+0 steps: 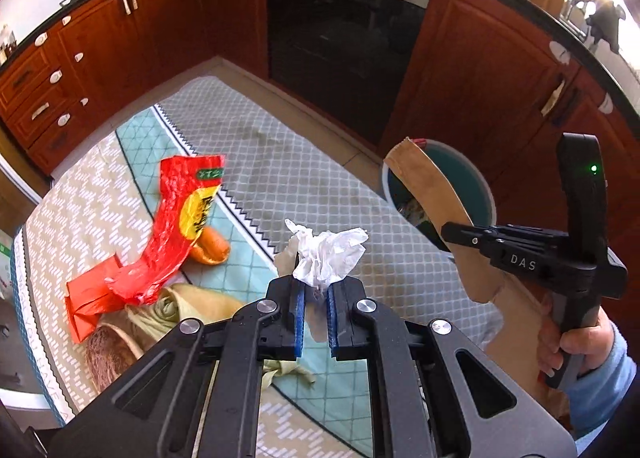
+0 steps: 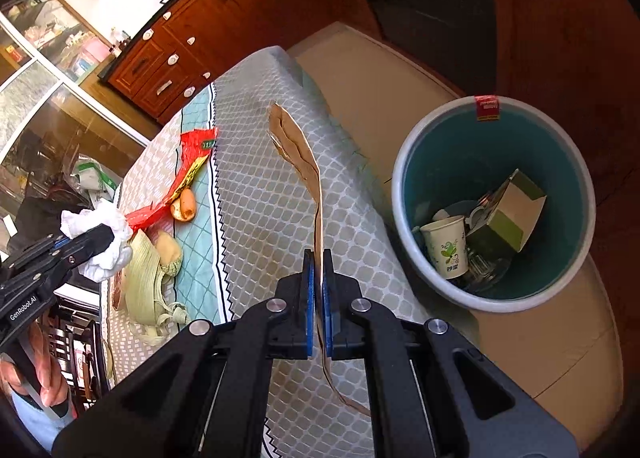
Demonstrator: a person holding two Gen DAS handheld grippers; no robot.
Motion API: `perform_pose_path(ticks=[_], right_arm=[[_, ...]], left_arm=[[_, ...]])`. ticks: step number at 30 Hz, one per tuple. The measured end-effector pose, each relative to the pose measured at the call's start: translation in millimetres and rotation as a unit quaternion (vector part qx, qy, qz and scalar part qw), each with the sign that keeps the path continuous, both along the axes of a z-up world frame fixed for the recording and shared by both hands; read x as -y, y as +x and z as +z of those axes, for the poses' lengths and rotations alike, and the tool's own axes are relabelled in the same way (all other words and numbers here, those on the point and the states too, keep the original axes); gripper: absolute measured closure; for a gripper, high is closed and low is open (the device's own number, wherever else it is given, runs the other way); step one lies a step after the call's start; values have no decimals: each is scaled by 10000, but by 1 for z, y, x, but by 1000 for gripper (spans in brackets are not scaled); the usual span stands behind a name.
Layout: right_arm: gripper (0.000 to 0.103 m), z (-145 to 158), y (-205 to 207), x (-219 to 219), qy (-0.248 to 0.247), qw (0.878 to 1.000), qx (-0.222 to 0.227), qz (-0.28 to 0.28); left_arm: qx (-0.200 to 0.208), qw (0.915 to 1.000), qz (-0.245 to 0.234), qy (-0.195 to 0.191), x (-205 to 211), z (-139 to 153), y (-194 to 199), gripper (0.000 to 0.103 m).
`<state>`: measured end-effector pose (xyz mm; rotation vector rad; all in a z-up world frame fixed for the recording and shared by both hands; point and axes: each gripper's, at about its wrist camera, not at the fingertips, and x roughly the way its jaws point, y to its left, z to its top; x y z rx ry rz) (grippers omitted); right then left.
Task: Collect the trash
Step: 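Carry the tissue and paper strip over the bin and open both grippers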
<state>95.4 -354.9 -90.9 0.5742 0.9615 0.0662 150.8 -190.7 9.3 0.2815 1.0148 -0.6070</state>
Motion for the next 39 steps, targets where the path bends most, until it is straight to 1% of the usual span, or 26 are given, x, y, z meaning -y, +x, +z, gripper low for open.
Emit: perform_pose_path(ticks=[5,10,16,19,21,26,32,35,36,38,39], right_arm=[[99,9,-10,37,-110,9994,53,-337],[99,12,-17,64,-259,9982,-23,-543],[99,7,-12,87,-463,9967,-240,-622],[99,1,-8,98,-429,9961,-364,-682],[99,1,-8,105,-416,9957,-359,-740],[99,-4,-7,117,-474,9944,-440,-837],[99,-14,1,124,-475,9932,-594,-879],[99,-22,7,128,-380,9930,-668,-899],[99,-24,10,129,-349,9929,-684,-909],[99,-27,12,132,-302,9926,-722,-927],[99,-29,14,133,-281,9924,-745,-934]], left_arm=[[-88,9995,-306,-77,45,-7,2,94],[-206,9980,-571,-157,87,-17,1,93],[-355,9957,-831,-208,129,-32,3,93],[-456,9941,-972,-184,150,-43,7,93],[-501,9929,-1073,-150,163,-51,9,93],[-669,9898,-1257,-95,189,-69,15,93],[-899,9872,-1312,-96,200,-88,21,91],[-993,9866,-1291,-81,207,-95,28,77],[-1037,9863,-1279,-104,208,-97,31,69],[-1069,9860,-1274,-104,210,-100,35,62],[-1037,9863,-1276,-101,212,-101,36,54]])
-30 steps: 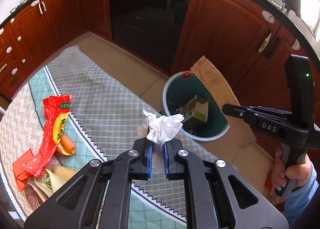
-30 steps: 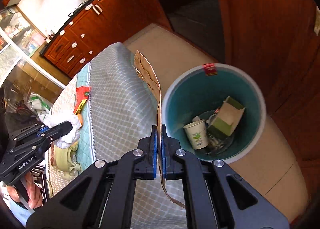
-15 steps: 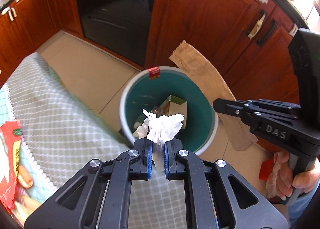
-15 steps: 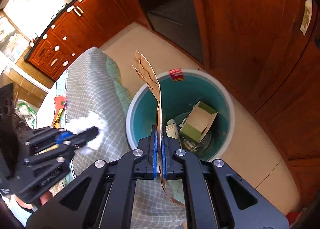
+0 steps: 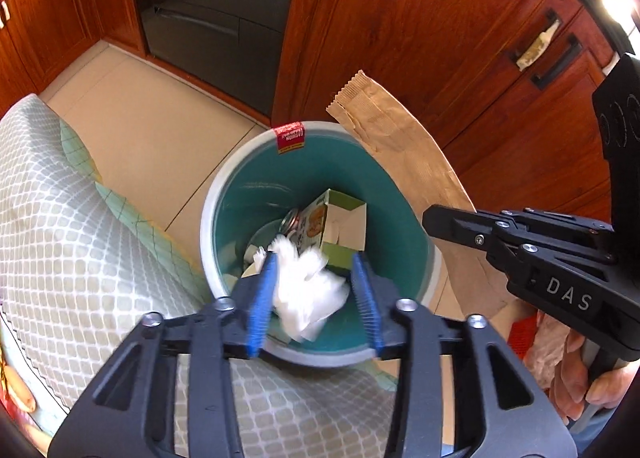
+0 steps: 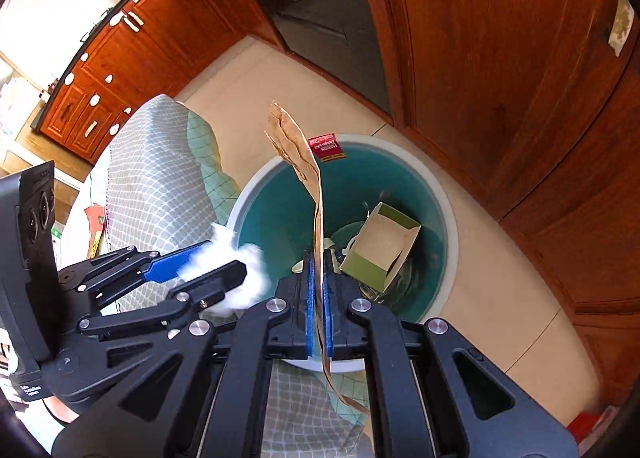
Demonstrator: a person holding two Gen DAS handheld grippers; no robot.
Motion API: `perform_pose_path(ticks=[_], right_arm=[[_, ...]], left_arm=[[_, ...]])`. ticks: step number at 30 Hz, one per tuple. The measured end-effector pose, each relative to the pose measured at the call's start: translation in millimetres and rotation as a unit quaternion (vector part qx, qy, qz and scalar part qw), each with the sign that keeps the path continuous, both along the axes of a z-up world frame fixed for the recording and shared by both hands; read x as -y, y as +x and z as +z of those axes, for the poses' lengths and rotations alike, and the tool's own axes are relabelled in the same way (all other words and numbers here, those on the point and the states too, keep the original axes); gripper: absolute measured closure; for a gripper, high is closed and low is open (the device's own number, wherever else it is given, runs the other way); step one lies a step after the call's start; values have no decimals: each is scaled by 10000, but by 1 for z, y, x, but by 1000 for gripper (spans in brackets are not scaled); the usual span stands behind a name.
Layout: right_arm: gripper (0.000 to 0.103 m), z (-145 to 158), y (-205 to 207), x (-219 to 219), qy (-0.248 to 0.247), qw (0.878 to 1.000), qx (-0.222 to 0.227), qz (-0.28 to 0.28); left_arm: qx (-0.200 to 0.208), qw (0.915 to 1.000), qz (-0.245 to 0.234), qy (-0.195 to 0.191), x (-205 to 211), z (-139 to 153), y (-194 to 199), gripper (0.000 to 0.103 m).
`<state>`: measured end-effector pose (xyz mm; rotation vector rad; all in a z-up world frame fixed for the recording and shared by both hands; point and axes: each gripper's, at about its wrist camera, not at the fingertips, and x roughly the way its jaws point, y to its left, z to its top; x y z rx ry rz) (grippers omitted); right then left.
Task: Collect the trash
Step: 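Carry the tissue and paper strip over the bin and open both grippers, then return both grippers from the bin to the table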
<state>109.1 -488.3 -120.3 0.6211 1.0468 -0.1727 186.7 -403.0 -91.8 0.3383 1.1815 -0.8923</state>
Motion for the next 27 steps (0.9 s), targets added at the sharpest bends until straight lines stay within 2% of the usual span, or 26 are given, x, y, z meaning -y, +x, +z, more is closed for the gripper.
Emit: perform_pose_path(ticks=[1,4,6,15,18,19,20,21,22,24,25,27], right_arm=[[99,-1,1,1,8,10000,-14,-2],[99,-5,4,4,12,10000,-61,-2],[99,-7,6,4,53,9999,-92,12],[99,-16,21,0,163,9996,-168,155],[94,-13,25,-1,203,9994,-162,213],[78,-12,26,-1,233,9994,-147,208],[49,-10,27,-2,199,9995,-127,189],[38,-7,27,-2,135,9998,-72,146],[30,-3,26,-4,89,9999,-2,111],[27,1,25,-4,61,9999,17,81],[21,2,25,-3,77,10000,-9,48],[18,4,23,-2,80,9999,-7,-71]], left_arm=[[60,10000,3,8,2,-1,0,45],[221,9997,13,63,3,-1,-1,33],[280,9995,32,141,3,-3,-1,29],[443,9982,153,371,-10,-5,3,27],[474,9980,191,362,-14,-3,4,25],[480,9980,208,358,-15,-3,4,23],[500,9979,223,354,-16,-2,4,21],[522,9978,234,348,-18,-1,4,18],[543,9977,239,336,-19,0,4,15],[570,9975,261,311,-21,2,3,10],[581,9975,274,295,-22,3,3,7],[587,9975,280,273,-23,5,2,6]])
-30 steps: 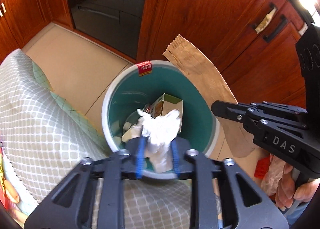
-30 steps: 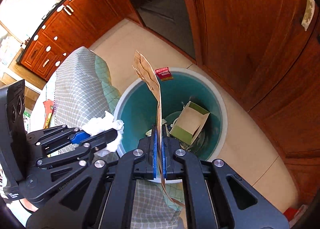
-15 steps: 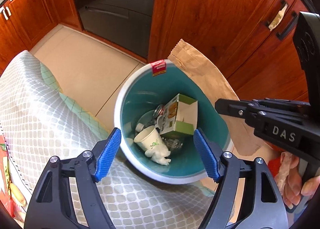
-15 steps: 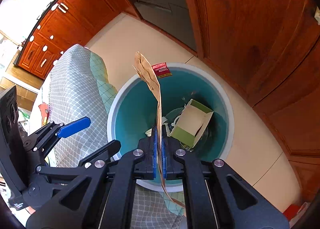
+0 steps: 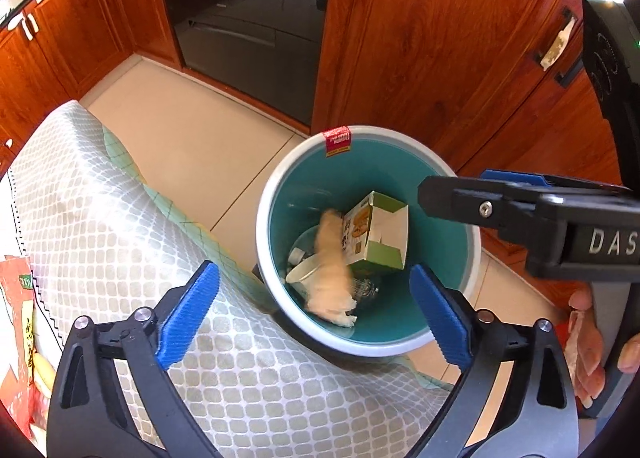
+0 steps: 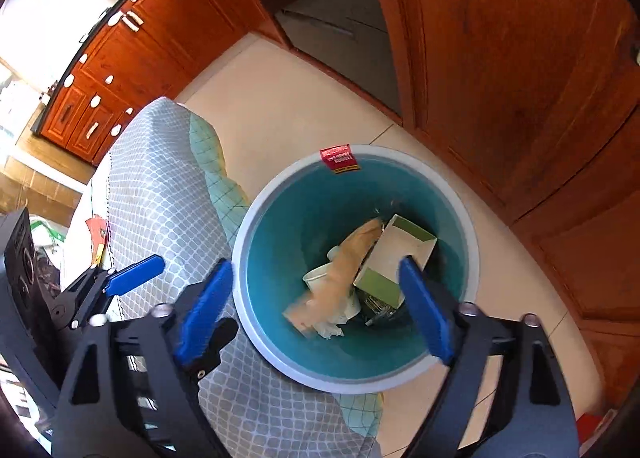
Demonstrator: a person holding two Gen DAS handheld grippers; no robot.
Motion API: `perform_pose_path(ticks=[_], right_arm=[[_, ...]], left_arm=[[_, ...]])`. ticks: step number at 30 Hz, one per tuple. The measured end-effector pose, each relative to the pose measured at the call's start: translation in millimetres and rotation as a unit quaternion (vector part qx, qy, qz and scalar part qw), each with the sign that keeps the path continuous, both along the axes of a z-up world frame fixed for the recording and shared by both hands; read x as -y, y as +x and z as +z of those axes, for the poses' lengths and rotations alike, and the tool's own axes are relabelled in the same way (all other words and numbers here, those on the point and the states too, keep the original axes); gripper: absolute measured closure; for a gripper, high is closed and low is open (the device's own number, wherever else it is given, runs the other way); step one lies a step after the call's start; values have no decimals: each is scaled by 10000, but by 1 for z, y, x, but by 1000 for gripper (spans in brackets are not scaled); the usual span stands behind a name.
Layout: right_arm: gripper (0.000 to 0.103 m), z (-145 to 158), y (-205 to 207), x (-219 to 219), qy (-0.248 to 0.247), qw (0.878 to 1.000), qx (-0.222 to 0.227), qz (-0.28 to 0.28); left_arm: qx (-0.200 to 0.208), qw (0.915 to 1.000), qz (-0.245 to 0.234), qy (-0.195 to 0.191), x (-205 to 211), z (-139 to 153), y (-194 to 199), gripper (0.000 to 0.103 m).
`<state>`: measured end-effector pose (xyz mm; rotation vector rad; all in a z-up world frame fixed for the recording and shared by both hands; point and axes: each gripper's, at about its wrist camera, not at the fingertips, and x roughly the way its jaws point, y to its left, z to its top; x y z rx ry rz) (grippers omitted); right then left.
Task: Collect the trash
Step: 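Return both grippers from the bin to the table, then grasp the green corn husk with the left gripper while the right grasps the red wrapper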
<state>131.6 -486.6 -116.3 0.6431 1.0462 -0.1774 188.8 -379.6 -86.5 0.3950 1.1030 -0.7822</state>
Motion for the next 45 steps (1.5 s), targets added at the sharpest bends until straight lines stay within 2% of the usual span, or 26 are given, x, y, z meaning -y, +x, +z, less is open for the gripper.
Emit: perform_pose_path(ticks=[8,15,17,23,31,40,45], right_arm=[[17,10,-8,-4,-182,9997,-122,-81],[15,31,-20,-29,-399,9992,16,81],[11,34,-23,-39,-406,9990,64,182],[11,39,-30,-78,-294,9981,82,528],[11,41,-29,-141,-164,9944,95,1042],[11,51,-18,-222,-217,9849,148,1712],[11,50,-12,-250,-253,9828,57,1829]], left_arm=[[49,9999,71,-86,-15,13,-8,5],[106,9992,350,-167,-46,30,-20,5],[144,9986,472,-182,-61,34,-25,5],[202,9952,948,-110,-118,40,-36,4],[353,9852,1676,-59,-210,51,-48,4],[393,9708,2344,-335,-304,61,-53,4],[148,9681,2432,-589,-327,50,-52,4]])
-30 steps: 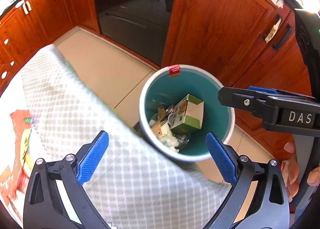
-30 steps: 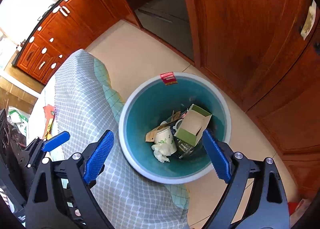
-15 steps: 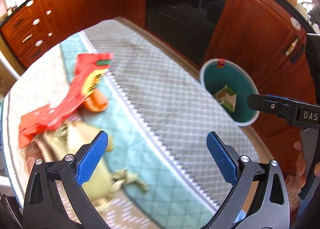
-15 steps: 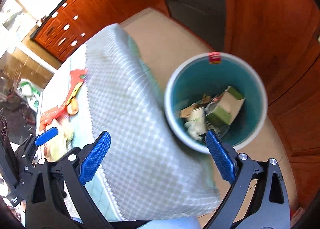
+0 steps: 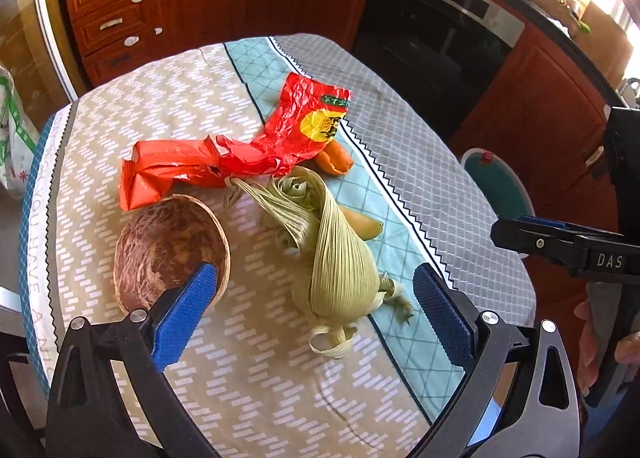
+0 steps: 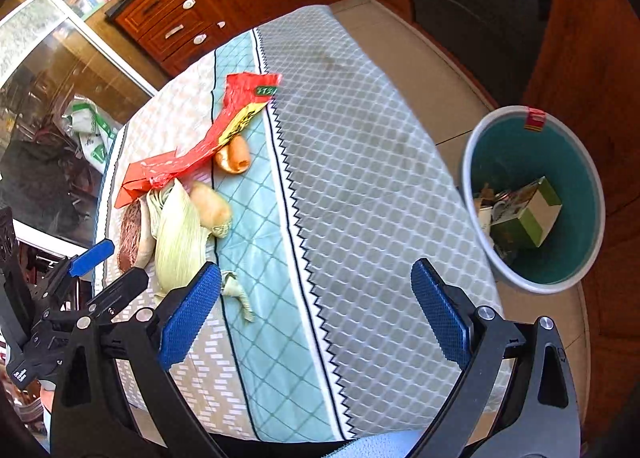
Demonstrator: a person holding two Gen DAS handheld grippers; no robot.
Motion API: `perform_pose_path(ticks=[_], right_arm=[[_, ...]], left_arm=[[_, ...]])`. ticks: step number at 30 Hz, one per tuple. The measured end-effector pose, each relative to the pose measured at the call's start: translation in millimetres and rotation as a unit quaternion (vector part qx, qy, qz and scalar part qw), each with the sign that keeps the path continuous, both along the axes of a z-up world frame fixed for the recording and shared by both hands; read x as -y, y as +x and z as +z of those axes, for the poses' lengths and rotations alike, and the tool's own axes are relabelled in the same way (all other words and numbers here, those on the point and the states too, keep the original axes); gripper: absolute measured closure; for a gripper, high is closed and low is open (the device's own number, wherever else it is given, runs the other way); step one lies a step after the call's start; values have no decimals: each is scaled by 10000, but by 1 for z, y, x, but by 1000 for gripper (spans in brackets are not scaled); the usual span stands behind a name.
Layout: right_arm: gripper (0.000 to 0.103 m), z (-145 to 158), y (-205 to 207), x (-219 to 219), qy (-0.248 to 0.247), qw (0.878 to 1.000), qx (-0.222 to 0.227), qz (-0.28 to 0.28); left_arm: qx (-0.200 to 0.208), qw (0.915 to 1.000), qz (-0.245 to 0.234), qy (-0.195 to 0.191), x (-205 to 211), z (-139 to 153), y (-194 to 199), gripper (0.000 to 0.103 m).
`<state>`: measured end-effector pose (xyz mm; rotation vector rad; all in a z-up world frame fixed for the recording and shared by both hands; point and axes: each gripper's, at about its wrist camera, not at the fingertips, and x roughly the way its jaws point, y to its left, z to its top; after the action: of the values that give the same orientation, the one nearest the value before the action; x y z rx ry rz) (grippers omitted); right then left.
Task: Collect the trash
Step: 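Grasp the green corn husk with the left gripper while the right grasps the red wrapper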
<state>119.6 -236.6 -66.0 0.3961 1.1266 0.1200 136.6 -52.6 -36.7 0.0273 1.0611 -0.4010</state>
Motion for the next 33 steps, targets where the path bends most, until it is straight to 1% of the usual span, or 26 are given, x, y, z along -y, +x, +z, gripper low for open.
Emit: perform_pose_path(ticks=[3,5,6,10,12,15,17,20,21,22,25,26,29,33], right_arm=[[11,0,4,-8,5,10000,-28,-16],[11,-1,5,-11,-26,10000,-50,-3],[11,-2,6,-13,-33,10000,-68,7],[11,-8,8,-12,-52,9999,-143,14],[11,-11,10,-11,-48,9998,-173,-3],[11,-16,13,-10,15,9997,-244,1],[11,-19,15,-12,27,9996,-278,26],[11,-24,19,-15,49,9994,-326,61],[11,-26,20,-17,54,9994,-339,75],[11,-27,21,-18,51,9993,-354,95],[11,-28,26,-23,42,9992,-377,148],[11,-28,28,-24,40,9992,-369,162],[11,-23,36,-29,-30,9993,-313,211],[11,-13,47,-33,-104,9994,-215,246]], left_arm=[[-11,9999,-143,-58,2,-6,-2,5],[-24,9996,-265,-81,9,-10,-3,14],[-49,9993,-351,-78,13,-11,-3,22],[-111,9988,-480,-42,21,-22,-1,33],[-208,9986,-489,-24,23,-30,3,35],[-264,9987,-437,96,24,-42,8,35],[-391,9984,-396,62,22,-49,12,35],[-453,9983,-361,50,21,-55,13,35],[-473,9982,-365,5,20,-57,14,38],[-494,9980,-385,-68,20,-57,14,50],[-394,9982,-427,-113,19,-51,12,62],[-340,9985,-421,-125,18,-47,11,64],[-184,9983,-488,-278,12,-27,6,65],[18,9980,-416,-480,-4,3,6,65]])
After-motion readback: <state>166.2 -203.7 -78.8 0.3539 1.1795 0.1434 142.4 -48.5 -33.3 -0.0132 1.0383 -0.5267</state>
